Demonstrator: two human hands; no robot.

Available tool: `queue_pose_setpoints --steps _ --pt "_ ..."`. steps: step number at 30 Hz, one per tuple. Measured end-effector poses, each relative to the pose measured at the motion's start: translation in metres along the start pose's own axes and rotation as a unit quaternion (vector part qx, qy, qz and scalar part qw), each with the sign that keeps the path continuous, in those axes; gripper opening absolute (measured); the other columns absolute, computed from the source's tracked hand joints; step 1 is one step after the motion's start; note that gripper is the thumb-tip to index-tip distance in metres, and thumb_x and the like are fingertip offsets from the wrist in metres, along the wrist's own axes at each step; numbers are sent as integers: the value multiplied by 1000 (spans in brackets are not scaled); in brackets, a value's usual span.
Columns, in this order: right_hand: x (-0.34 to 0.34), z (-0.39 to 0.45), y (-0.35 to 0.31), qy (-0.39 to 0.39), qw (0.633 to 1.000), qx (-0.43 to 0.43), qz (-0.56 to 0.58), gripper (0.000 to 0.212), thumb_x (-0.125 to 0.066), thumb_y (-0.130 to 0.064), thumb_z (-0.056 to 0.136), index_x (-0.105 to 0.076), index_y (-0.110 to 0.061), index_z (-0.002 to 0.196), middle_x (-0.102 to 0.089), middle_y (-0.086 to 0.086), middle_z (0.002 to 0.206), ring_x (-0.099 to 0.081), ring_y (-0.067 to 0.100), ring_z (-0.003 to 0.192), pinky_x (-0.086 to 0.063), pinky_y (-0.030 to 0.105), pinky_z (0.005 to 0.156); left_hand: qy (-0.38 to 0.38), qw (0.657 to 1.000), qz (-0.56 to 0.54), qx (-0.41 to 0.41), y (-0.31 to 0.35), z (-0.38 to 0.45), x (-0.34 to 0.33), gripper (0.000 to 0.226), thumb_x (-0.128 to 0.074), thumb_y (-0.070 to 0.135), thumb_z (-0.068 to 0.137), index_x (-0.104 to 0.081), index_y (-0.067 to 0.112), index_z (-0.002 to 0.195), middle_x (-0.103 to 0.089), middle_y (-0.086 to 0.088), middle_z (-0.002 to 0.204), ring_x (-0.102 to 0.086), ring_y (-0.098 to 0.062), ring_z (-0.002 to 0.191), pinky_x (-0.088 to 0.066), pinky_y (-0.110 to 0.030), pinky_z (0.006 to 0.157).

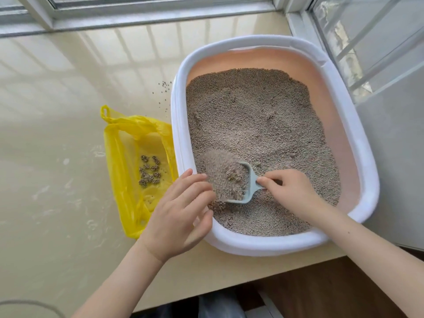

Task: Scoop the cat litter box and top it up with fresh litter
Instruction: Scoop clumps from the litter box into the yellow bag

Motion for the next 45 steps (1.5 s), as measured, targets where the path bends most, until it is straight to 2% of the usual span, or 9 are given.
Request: queue_pose_setpoints --steps 4,10,14,17,23,35,38,40,45 --pt "12 -6 -5 40 999 13 -6 39 -53 -36 95 -64 -14 66 -48 -2 49 -35 10 47 -24 27 51 -73 995 35 -50 -4 -2 4 27 -52 28 89 -69 8 96 -65 -6 107 -53 -26 121 -29 -47 113" --pt "29 -11 -5 92 993 3 -69 41 -50 -41 95 -70 -11 76 -60 6 57 -49 19 52 -24 27 50 -155 984 59 -72 -9 -3 11 50 -56 56 87 -66 11 108 -62 -4 113 -47 -23 128 -27 -47 114" --pt "33 -16 -5 125 990 -7 -69 42 -49 -42 95 -69 -12 75 -64 5 61 -56 21 58 -37 34 52 -155 984 53 -62 -8 -3 12 54 -58 61 85 -66 12 107 -62 -3 112 -47 -22 128 -26 -46 115" --pt "31 -23 -9 124 990 -5 -63 41 -52 -40 95 -67 -13 68 -58 3 54 -51 18 52 -28 32 49 -154 985 49 -56 -8 -3 12 54 -59 60 85 -66 12 107 -62 -3 111 -48 -22 127 -25 -46 115" --pt "29 -29 -15 127 990 -24 -48 40 -53 -38 95 -67 -14 66 -50 0 46 -44 15 47 -25 30 47 -146 987 47 -56 -6 -5 12 53 -58 59 86 -66 11 106 -62 -3 111 -48 -23 126 -26 -47 115" --pt "27 -30 -17 177 984 -8 -35 40 -52 -36 95 -68 -10 70 -60 6 55 -55 21 58 -33 32 53 -138 988 40 -54 -6 -5 13 50 -57 56 87 -65 11 108 -61 -2 113 -47 -22 128 -26 -47 115" --pt "24 -29 -19 162 986 -19 21 38 -54 -36 95 -69 -15 67 -61 3 55 -51 18 52 -33 34 53 -78 997 -28 -14 -3 -3 18 38 -56 42 91 -65 9 108 -61 -3 115 -49 -20 125 -31 -42 112" --pt "22 -29 -21 151 987 -26 41 39 -54 -35 95 -67 -16 64 -60 3 53 -49 18 50 -29 32 53 18 996 -67 56 -5 -1 22 28 -55 27 93 -65 6 107 -61 -5 114 -53 -20 117 -37 -34 106" --pt "14 -26 -31 170 985 -30 28 41 -52 -37 96 -69 -7 73 -63 10 59 -56 31 60 -38 36 54 252 917 -18 309 -38 -5 32 32 -59 8 85 -60 5 117 -59 -8 115 -52 -22 110 -38 -23 96"
Point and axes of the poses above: each hand's wrist, its own z-axis towards the middle knuckle, its own x-axis out of the back of the hand, y = z × x, the point moved 3 cm from there along z, towards the middle knuckle
